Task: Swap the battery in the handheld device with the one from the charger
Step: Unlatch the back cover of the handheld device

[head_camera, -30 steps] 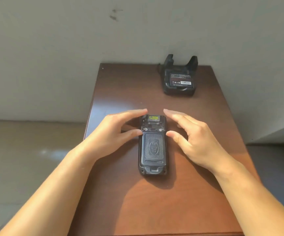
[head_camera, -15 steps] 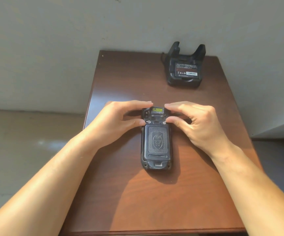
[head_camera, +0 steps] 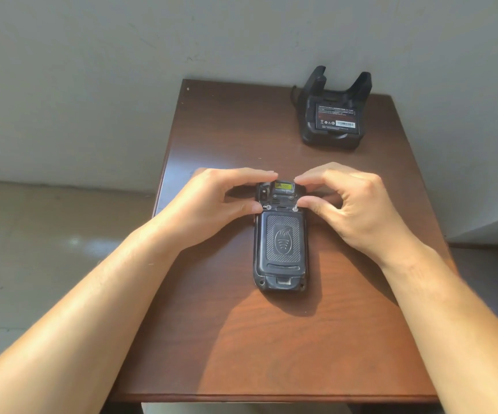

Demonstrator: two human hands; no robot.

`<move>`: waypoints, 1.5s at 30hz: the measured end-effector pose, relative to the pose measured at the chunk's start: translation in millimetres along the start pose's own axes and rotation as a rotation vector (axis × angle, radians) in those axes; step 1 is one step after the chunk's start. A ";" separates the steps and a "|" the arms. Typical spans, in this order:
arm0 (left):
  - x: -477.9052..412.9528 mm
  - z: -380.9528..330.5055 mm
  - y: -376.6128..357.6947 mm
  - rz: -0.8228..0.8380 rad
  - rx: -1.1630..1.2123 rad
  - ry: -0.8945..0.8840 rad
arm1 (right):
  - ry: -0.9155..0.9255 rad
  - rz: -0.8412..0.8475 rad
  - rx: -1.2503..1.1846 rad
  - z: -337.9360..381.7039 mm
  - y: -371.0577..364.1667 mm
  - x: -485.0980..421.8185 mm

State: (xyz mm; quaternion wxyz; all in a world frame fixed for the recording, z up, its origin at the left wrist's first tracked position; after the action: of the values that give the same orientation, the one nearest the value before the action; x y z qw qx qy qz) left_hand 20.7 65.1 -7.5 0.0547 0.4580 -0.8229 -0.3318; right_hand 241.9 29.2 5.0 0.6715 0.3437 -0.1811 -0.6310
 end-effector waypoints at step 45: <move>-2.7 3.6 5.3 0.009 0.095 -0.003 | -0.384 -0.002 0.267 54.4 -44.5 -9.8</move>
State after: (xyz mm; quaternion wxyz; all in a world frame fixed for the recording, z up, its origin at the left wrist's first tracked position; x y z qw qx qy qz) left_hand 17.1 70.9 -6.6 0.0332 0.4557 -0.8400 -0.2927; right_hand 171.6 27.4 14.1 0.5727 0.3034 -0.3873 -0.6558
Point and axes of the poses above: each hand's wrist, its own x-axis away from the middle knuckle, its own y-axis out of the back of the hand, z = x × y, the point moved 4 cm from there along -x, towards the middle knuckle, and after that the axes turned 7 degrees about -y, right-handed, at the moved point
